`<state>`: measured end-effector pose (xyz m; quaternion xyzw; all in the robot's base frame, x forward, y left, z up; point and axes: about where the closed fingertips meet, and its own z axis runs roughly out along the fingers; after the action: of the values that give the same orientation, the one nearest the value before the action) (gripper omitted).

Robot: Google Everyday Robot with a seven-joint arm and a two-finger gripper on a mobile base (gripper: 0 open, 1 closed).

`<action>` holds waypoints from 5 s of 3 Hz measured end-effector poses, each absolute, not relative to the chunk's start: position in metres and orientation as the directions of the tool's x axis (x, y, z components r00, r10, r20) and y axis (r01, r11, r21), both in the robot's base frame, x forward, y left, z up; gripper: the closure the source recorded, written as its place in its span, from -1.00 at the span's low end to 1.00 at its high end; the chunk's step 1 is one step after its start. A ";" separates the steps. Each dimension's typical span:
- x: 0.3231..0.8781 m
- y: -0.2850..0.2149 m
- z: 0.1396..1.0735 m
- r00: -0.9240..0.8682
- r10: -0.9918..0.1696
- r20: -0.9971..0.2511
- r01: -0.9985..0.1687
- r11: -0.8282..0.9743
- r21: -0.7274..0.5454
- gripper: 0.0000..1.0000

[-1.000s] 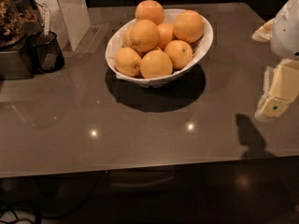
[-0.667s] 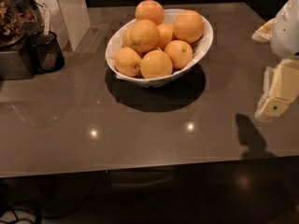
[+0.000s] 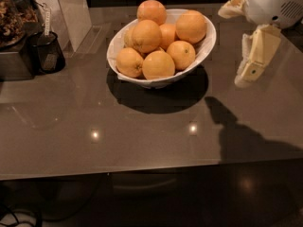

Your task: Pick orange from white bowl

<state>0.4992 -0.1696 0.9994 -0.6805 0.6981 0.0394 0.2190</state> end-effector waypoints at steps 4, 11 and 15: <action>0.545 -0.131 1.034 0.269 -0.845 -0.462 -0.926 -0.096 -0.364 -1.00; 0.628 -0.073 1.044 0.405 -0.753 -0.518 -0.875 -0.155 -0.458 -0.38; 0.658 -0.021 1.003 0.447 -0.688 -0.572 -0.885 -0.244 -0.398 -0.52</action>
Offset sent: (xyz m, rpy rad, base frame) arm 0.0013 0.0074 0.0152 0.0403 -0.0397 0.0950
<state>0.6584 -0.0213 1.0026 -0.7759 0.5066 0.1413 0.3484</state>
